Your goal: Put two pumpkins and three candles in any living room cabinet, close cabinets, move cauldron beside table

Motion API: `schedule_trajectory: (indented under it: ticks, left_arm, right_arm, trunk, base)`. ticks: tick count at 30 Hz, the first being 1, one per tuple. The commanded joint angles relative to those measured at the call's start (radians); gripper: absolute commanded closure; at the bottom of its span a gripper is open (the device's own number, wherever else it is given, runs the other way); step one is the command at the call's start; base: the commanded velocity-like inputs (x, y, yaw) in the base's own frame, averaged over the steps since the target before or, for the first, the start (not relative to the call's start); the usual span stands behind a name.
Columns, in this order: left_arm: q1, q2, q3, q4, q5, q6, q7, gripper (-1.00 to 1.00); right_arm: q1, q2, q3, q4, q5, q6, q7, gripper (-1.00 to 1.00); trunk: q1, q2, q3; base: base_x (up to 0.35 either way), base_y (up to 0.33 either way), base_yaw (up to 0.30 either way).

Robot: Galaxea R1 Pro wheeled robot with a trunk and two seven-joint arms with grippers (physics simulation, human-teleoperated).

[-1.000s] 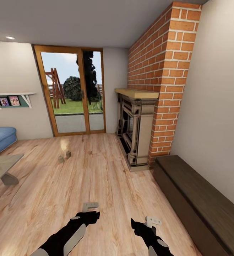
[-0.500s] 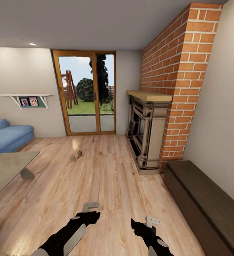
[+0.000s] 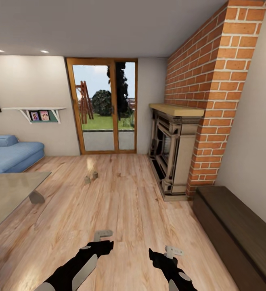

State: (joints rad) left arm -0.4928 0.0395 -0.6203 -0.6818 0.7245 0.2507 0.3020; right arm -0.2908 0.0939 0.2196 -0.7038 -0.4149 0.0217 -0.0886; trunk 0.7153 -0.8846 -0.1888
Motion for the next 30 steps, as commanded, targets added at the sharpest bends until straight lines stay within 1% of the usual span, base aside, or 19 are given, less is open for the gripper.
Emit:
schedule_trajectory:
  ticks: [1,21,30]
  left_arm:
    - [-0.001,0.002,-0.007,-0.002,0.009,0.002,0.009,-1.00]
    - [-0.001,0.000,-0.007,-0.001,0.010,0.004,0.006,-1.00]
    - [-0.001,0.001,-0.007,-0.001,0.009,0.005,0.006,-1.00]
  right_arm:
    - [-0.001,-0.001,0.005,-0.002,-0.008,0.002,-0.008,-1.00]
    - [-0.001,-0.002,0.003,-0.002,-0.010,0.003,-0.011,-1.00]
    - [-0.001,-0.002,0.003,-0.002,-0.010,0.003,-0.011,-1.00]
  trunk:
    - [0.001,-0.001,-0.001]
    - [0.001,-0.001,-0.001]
    - [0.001,-0.001,-0.001]
  base:
    - [0.234,0.178,0.003]
    - [0.263,0.192,0.000]
    - [0.306,0.127,0.000]
